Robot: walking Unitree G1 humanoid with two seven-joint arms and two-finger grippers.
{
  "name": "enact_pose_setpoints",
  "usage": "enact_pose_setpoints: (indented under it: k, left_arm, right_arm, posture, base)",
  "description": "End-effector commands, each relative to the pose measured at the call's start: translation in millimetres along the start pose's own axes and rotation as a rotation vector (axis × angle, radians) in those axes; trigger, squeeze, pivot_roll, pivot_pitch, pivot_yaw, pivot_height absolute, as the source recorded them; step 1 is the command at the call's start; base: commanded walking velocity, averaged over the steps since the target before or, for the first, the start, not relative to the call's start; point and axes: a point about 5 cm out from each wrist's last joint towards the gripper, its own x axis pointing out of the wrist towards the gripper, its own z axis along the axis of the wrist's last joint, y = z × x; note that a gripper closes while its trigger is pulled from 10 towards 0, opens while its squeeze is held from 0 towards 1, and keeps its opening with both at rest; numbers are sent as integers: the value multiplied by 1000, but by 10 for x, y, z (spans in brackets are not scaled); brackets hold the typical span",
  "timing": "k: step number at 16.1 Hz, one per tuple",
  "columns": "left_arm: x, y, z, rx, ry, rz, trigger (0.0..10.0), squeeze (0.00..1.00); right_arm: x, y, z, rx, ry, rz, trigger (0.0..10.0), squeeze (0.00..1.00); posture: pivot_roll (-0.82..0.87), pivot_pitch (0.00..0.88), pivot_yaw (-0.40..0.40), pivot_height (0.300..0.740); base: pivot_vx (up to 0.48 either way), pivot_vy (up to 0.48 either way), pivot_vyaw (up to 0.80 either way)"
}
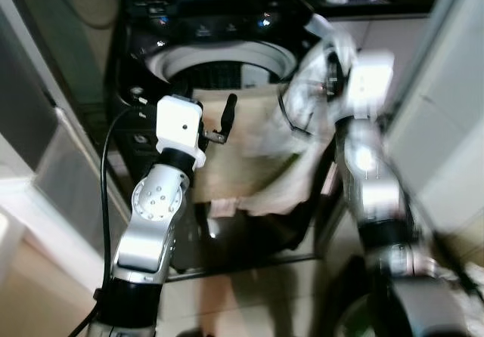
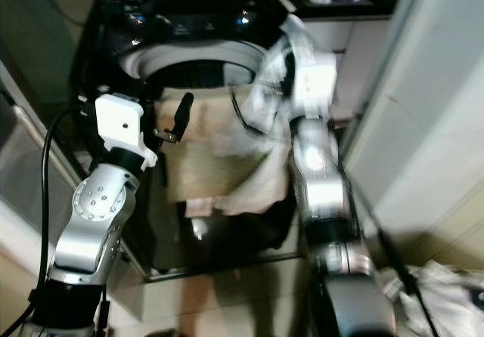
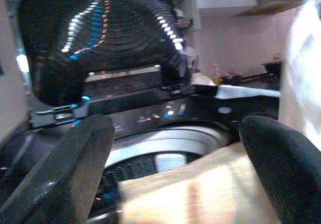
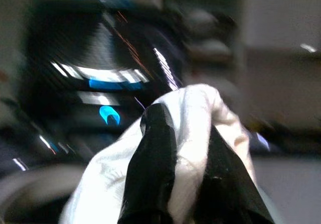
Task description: Clothes washing
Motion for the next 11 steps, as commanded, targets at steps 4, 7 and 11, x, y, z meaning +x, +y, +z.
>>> enact_pose_setpoints:
  k: [4, 7, 11]
  left_arm:
    - [22, -9, -12, 9, 3, 3, 10000, 0]
    - [-53, -21, -25, 3, 12, 33, 10000, 0]
    - [-230, 16, -41, 20, 43, 91, 10000, 0]
  right_arm:
    - [633, 195, 639, 10, -150, 165, 0, 0]
    - [1033, 65, 642, 85, 116, -18, 0, 0]
    - [960, 35, 325, 101, 380, -167, 0, 0]
  posture:
    - [-7, 0, -6, 740]
    - [64, 0, -57, 740]
    - [155, 0, -120, 740]
  base:
    - [0, 0, 0]
    - [0, 0, 0]
    - [0, 0, 0]
